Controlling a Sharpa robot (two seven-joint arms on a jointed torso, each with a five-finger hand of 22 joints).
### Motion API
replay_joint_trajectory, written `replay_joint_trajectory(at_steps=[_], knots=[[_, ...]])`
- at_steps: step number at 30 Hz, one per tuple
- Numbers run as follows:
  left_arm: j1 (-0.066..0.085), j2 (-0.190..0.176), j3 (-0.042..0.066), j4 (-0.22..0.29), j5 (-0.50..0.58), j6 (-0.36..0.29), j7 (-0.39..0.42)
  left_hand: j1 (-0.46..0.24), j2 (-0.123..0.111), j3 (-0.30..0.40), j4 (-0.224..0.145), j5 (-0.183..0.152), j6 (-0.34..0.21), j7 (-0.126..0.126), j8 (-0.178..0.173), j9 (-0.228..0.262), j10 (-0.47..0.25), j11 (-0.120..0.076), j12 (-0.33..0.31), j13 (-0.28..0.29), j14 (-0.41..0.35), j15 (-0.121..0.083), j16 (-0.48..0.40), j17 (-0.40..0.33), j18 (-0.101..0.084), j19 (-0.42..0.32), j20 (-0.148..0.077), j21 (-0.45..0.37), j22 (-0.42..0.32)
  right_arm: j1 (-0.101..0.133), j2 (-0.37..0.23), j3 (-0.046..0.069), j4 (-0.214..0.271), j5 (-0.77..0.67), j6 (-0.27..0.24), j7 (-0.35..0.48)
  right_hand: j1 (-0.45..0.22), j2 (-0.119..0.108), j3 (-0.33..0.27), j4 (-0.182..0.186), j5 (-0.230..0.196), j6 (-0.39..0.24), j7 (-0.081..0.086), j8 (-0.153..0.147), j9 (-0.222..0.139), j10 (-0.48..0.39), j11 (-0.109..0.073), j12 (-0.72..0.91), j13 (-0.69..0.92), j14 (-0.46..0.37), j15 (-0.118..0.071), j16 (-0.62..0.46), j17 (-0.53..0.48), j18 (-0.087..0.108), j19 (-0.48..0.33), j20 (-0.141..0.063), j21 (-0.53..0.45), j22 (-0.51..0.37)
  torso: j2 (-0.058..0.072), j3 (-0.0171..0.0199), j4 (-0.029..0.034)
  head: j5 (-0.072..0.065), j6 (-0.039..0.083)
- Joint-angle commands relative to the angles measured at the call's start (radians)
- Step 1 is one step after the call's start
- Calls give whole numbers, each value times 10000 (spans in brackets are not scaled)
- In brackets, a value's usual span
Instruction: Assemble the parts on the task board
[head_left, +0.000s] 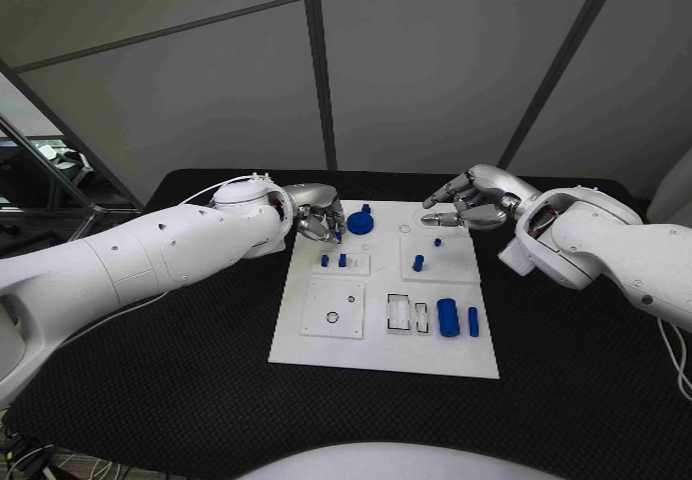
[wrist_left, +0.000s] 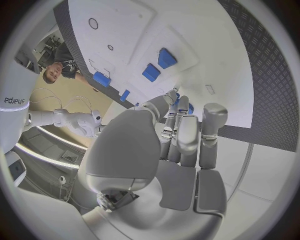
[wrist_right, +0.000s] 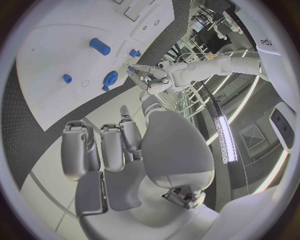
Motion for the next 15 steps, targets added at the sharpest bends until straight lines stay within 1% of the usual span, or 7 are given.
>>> replay_joint_trajectory(at_steps=[1, 15], knots=[[9, 22, 9, -37, 63, 355, -184, -82, 1, 31, 22, -68, 68, -15, -52, -15, 71, -7, -66, -12, 36, 11, -21, -27, -127, -57, 23, -66, -19, 17, 8, 6, 9, 13, 39, 99, -64, 71, -24, -44, 69, 77, 4, -56, -11, 54, 13, 67, 12, 423, -60, -32, 7, 64, 55, -74, -53, 595, 2, 8, -5, 6, -6], [-33, 141, 10, -150, 63, 498, -205, -98, -3, 38, 21, -98, 90, -21, -49, -20, 96, -16, -58, -12, 26, 6, -27, -39, -121, -80, 21, -87, -31, 17, 23, 6, 1, 13, 38, 105, -64, 71, -24, -44, 69, 77, 4, -56, -11, 54, 13, 67, 12, 423, -60, -32, 7, 64, 55, -74, -53, 595, 2, 5, -3, -11, -37]])
